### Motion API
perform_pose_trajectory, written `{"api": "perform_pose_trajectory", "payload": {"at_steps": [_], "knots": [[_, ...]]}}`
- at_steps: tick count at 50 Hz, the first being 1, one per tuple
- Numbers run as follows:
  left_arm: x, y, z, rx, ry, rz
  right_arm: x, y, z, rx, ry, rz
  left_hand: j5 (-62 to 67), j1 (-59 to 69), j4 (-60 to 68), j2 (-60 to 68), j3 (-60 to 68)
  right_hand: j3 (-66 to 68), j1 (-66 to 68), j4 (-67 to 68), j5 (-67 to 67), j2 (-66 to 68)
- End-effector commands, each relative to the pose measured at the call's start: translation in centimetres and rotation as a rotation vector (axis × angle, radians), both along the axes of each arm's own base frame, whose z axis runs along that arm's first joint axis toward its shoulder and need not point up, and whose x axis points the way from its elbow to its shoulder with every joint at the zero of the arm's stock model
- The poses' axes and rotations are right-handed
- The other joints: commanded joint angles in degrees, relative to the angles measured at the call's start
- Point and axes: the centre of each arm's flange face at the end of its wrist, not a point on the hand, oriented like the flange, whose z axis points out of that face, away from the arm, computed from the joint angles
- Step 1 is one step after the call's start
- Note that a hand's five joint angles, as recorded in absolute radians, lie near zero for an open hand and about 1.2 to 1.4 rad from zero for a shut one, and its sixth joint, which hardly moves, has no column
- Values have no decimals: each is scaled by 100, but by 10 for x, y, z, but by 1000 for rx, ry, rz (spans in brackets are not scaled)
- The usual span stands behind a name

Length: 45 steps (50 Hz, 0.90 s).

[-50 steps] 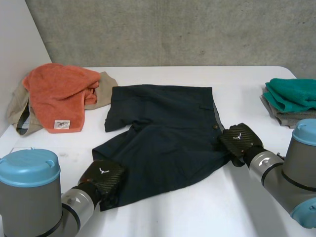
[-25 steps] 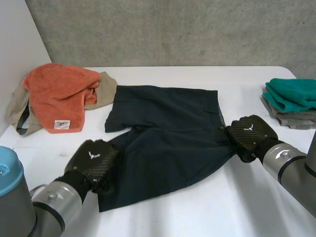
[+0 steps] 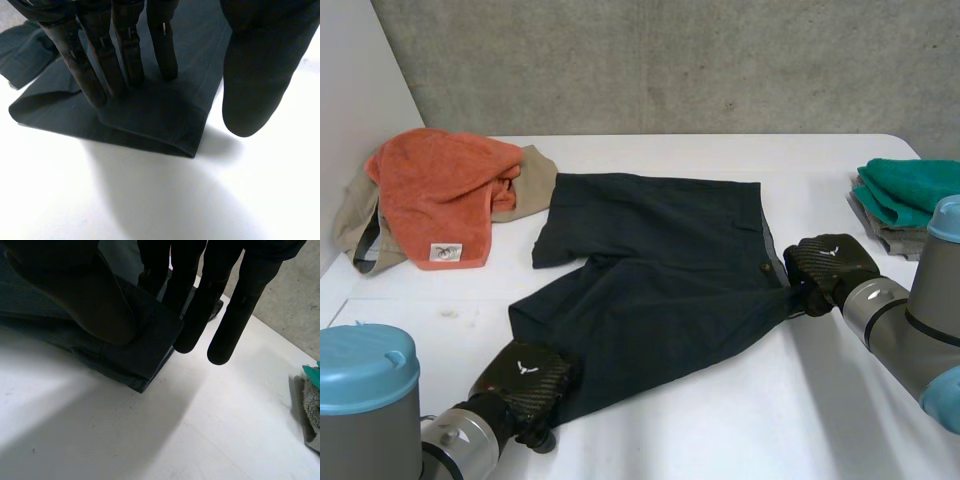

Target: Fold the laundry.

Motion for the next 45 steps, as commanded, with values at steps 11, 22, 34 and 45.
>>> {"api": "perform_pose_trajectory", "payload": {"at_steps": [11, 22, 34, 45], "knots": [[-10, -23, -5, -128, 46, 5, 0, -1, -2, 12, -7, -7, 4690, 4671, 4712, 4713, 4721, 1182, 1778, 1135, 1229, 1245], [-12, -38, 4, -202, 34, 20, -3, 4, 10, -6, -16, -15, 4691, 4671, 4712, 4713, 4721, 1182, 1778, 1135, 1229, 1245], [-4, -29, 132, -479, 201, 50, -13, 41, 113, -197, 79, 60, 4691, 4671, 4712, 4713, 4721, 1182, 1778, 1135, 1229, 1245], [6, -8, 213, -654, 305, 50, -18, 72, 187, -287, 118, 118, 4691, 4671, 4712, 4713, 4721, 1182, 1778, 1135, 1229, 1245]]}}
